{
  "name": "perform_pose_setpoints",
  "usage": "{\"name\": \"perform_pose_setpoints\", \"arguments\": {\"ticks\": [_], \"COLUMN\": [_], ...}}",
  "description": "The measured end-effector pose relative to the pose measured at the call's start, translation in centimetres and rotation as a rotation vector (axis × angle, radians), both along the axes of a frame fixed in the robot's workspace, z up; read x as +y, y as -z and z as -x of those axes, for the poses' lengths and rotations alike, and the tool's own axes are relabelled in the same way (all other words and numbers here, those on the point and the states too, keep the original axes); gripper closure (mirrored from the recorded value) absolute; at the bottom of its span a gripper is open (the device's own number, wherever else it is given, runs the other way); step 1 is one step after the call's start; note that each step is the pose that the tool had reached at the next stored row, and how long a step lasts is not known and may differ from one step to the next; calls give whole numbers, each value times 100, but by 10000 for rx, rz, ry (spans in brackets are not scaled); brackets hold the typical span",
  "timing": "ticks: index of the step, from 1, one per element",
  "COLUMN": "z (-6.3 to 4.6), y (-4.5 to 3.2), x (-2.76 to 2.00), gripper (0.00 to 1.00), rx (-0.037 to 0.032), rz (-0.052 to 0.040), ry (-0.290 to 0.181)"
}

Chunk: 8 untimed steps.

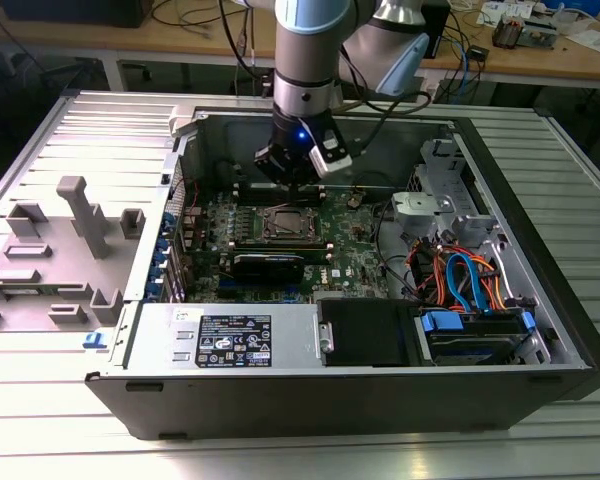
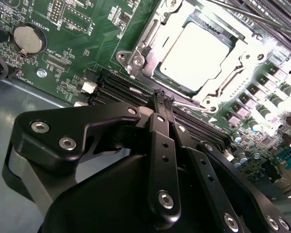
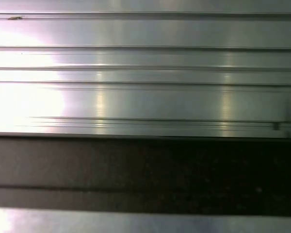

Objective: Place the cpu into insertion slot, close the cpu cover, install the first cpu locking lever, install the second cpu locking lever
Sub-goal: 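Install the first cpu locking lever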

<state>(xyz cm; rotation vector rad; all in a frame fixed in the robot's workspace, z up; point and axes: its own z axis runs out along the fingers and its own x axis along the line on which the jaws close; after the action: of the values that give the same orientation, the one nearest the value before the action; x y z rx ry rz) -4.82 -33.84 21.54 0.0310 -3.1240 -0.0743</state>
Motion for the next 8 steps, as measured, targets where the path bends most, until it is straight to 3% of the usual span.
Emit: {"name": "perform_pose_setpoints", "arguments": {"ticks": [8], "z": [-41], "y": [18], "x": [0], "gripper": [89], "rx": [3], "rz": [7], "ry": [-1]}}
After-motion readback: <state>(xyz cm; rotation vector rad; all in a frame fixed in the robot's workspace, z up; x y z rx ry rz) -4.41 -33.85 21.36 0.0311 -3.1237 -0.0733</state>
